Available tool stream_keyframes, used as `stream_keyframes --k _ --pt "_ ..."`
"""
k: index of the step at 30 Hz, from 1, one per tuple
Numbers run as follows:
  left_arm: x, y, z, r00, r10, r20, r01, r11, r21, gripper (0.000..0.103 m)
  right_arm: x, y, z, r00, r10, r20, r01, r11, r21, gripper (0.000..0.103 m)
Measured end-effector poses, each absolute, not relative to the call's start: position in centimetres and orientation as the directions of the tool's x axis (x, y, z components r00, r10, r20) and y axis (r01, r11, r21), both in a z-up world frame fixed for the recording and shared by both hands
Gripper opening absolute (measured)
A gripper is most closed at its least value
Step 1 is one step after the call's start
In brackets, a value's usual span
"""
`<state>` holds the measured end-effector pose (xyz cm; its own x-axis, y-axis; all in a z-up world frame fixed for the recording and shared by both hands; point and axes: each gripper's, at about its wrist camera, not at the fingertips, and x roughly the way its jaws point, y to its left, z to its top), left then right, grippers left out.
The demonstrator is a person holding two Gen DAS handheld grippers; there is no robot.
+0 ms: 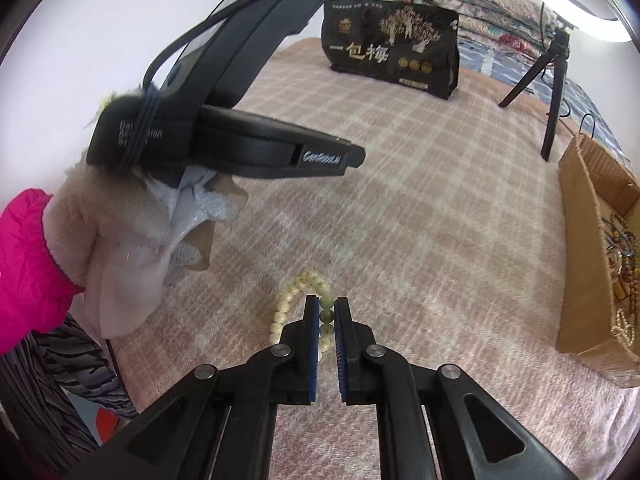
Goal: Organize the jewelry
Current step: 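Close right tool on the cream bead bracelet while left tool holds the pearl, then carry the pearl with left tool and bracelet with right tool over the box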
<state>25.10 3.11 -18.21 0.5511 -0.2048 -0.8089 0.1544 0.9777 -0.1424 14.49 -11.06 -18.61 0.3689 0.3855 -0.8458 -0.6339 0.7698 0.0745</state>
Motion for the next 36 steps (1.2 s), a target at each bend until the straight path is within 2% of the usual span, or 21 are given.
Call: stream_keyframes --k 18,36 --pt "24.8 0.5 -13.8 0.623 -0.265 -0.736 0.190 0.964 -0.186 0.006 17.0 -16.1 -12.5 0.557 0.350 -0.753 -0.524 0.852 0.009 0.005" --pt "26.2 -6.1 -10.3 0.638 -0.355 -0.684 0.278 0.934 -0.226 0.006 18.4 -22.9 -8.6 0.659 0.288 -0.694 -0.390 0.921 0.012 0.005"
